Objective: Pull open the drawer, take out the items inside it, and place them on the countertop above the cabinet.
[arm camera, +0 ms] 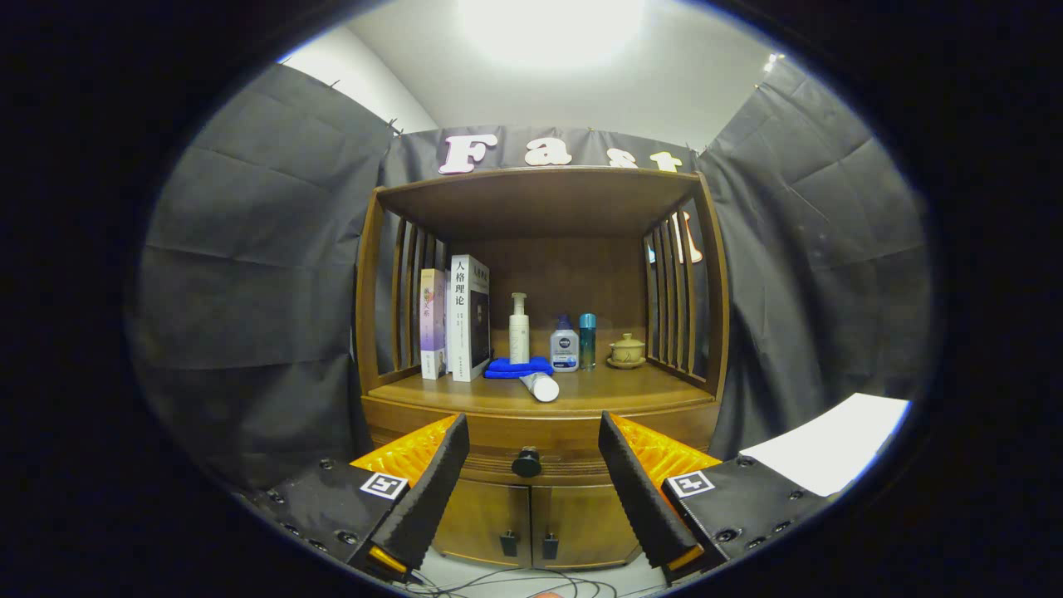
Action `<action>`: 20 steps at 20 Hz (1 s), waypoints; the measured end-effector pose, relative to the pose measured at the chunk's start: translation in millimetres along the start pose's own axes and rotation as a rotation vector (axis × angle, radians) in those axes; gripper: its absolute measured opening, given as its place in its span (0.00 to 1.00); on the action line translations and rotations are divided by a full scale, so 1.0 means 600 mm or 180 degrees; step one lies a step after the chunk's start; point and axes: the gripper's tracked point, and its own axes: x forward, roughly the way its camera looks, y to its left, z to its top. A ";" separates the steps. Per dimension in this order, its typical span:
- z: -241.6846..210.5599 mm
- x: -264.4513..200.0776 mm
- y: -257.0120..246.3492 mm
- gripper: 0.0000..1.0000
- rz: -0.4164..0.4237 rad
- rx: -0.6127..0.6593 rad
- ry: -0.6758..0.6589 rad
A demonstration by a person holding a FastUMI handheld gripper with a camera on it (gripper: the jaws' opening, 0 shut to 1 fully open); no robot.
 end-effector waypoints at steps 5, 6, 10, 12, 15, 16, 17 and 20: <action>-0.003 -0.018 0.005 0.98 0.0058 0.0045 0.0011; -0.006 -0.019 0.009 0.98 0.0078 0.0037 0.0012; -0.018 -0.028 0.024 0.98 0.0158 -0.0023 0.0051; -0.019 -0.028 0.028 0.98 0.0171 -0.0036 0.0046; -0.025 -0.028 0.030 0.98 0.0183 -0.0047 0.0064; -0.029 -0.028 0.032 0.98 0.0196 -0.0047 0.0090; -0.032 -0.028 0.031 0.98 0.0194 -0.0033 0.0102; -0.031 -0.027 0.034 0.98 0.0213 -0.0005 0.0080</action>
